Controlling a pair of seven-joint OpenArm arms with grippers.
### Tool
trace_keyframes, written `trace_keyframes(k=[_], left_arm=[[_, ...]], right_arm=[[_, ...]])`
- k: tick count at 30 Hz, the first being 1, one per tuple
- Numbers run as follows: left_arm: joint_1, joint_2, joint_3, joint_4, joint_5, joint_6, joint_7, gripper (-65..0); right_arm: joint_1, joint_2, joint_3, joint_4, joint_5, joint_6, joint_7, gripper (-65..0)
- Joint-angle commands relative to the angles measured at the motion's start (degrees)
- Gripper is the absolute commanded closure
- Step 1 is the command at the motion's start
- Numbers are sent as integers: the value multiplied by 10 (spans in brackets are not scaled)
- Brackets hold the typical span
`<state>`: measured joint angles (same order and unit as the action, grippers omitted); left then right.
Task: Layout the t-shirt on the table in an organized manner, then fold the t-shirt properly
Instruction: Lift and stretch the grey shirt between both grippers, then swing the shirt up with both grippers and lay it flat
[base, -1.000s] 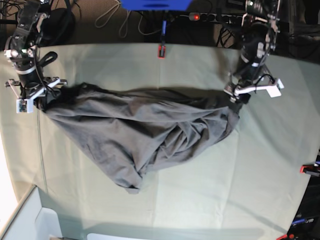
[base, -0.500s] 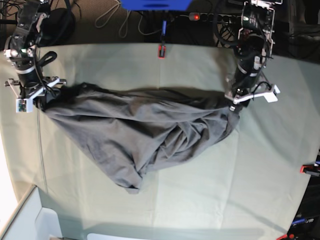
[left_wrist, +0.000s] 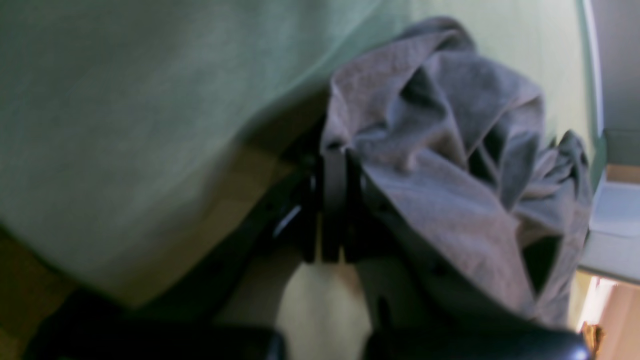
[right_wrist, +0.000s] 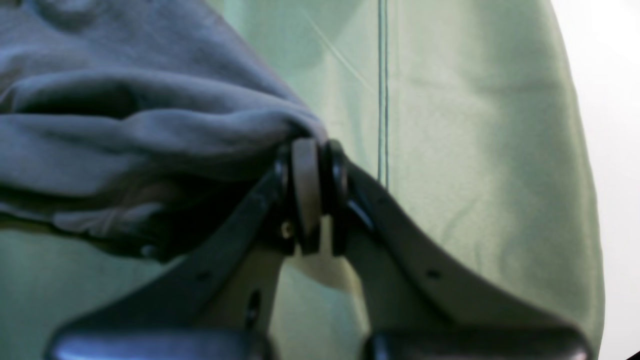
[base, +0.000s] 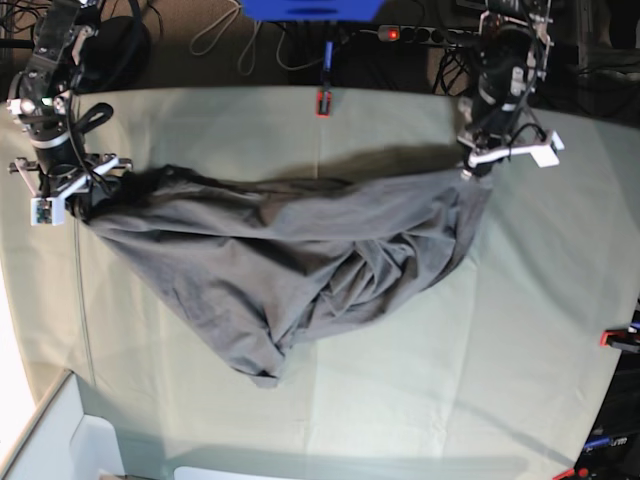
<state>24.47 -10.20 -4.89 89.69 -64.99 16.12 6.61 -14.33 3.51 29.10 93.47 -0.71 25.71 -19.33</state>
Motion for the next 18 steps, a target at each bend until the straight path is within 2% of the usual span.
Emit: trace_keyframes(k=[1,7,10,15,18], left_arm=[[7,-12,-3,11,-6,-4,-8,0],[21,-19,-4,17,-6,-5,-9,0],[15,-20,-29,25,-7,-5,-8,0],[-38,-33,-45,50,-6,-5,-6,0],[-92,-54,-43,57,-6,-4,-5,0]], right_arm=[[2,7,3,10,4,3,15,0],[-15,7,3,13,4,3,15,0],[-21,7,3,21,4,4,17,0],[-8,7,21,48,4,77,15,0],[26,9,25,51,3,85,14,0]])
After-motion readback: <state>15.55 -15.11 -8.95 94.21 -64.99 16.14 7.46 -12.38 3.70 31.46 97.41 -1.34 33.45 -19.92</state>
